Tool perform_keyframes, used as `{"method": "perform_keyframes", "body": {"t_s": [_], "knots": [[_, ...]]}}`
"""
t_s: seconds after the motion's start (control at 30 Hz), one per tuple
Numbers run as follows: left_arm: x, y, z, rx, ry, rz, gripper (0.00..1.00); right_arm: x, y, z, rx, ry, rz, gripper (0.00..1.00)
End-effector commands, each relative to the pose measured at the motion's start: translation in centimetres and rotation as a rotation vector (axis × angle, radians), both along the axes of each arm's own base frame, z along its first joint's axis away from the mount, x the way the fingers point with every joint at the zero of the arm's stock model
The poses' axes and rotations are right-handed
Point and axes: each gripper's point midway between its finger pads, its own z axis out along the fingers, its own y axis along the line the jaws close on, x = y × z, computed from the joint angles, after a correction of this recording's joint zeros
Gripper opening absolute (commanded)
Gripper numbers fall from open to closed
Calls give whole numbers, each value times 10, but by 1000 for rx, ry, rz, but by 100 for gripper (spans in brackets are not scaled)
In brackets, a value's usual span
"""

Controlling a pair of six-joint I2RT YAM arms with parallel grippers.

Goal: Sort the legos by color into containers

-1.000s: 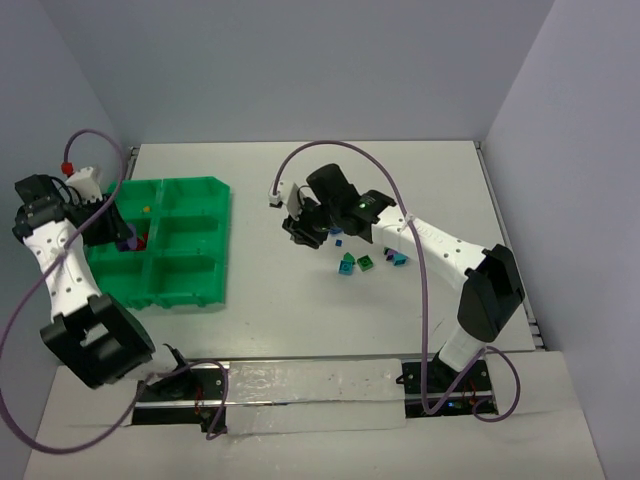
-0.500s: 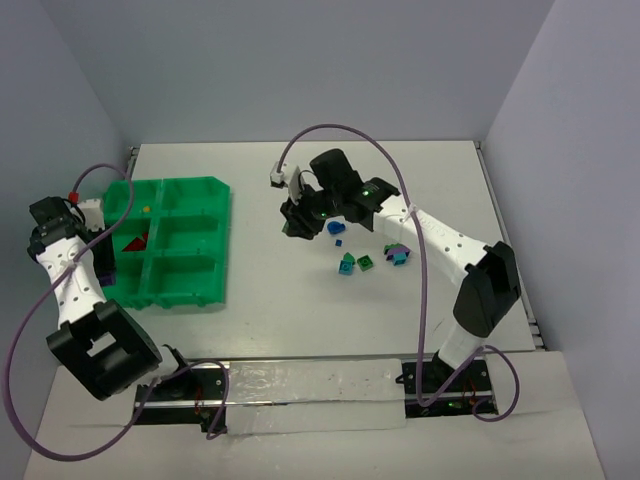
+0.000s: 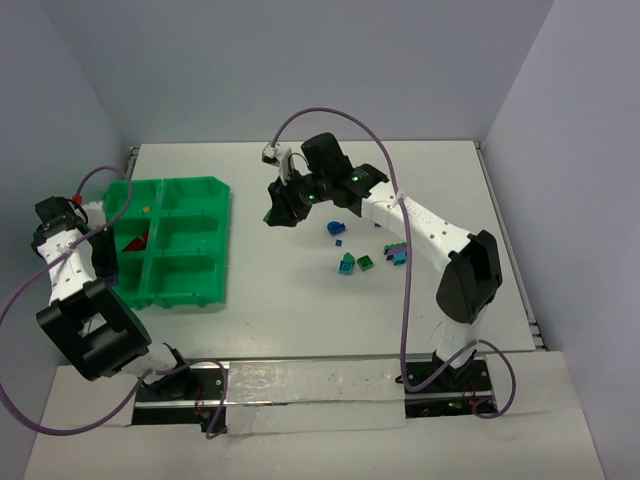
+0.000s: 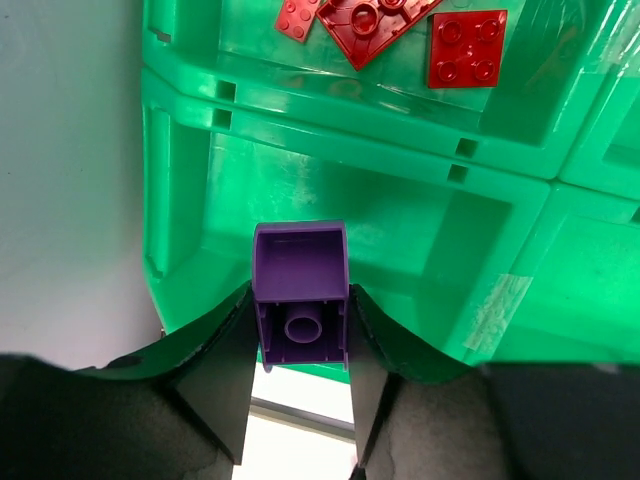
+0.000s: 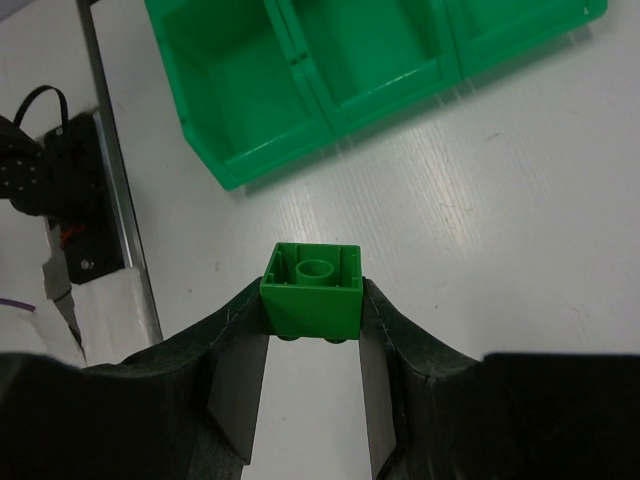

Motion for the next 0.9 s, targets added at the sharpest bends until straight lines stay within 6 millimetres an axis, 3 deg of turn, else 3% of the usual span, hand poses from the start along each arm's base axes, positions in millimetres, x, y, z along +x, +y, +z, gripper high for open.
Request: {"method": "perform_keyframes", "body": {"t_s": [0.0, 0.1, 0.27, 0.3, 0.37, 0.43, 0.5, 0.6, 0.67, 0.8, 0.87], "knots": [[7, 1, 9, 3, -60, -1, 59, 9, 18, 31, 112, 9, -3, 0], [11, -10, 18, -39, -94, -39, 76, 12, 24, 32, 135, 26, -10, 0], [29, -31, 53, -112, -220, -128, 79, 25, 24, 39, 214, 133, -91, 0], [35, -40, 69, -130, -281, -174, 80, 28, 24, 42, 256, 185, -120, 0], [49, -64, 104, -176, -426, -281, 81, 38, 19, 59, 368, 282, -164, 0], [60, -89, 131, -224, -539, -372, 82, 40, 17, 63, 453, 398, -167, 0], [73, -127, 161, -301, -662, -492, 83, 44, 14, 79, 567, 538, -137, 0], [83, -175, 179, -419, -730, -595, 84, 40, 15, 93, 649, 732, -60, 0], [87, -231, 190, -551, -731, -687, 82, 31, 14, 105, 712, 792, 27, 0], [84, -277, 215, -662, -809, -806, 82, 23, 14, 98, 708, 836, 17, 0], [74, -299, 212, -659, -824, -904, 82, 17, 14, 99, 707, 851, 30, 0]]}}
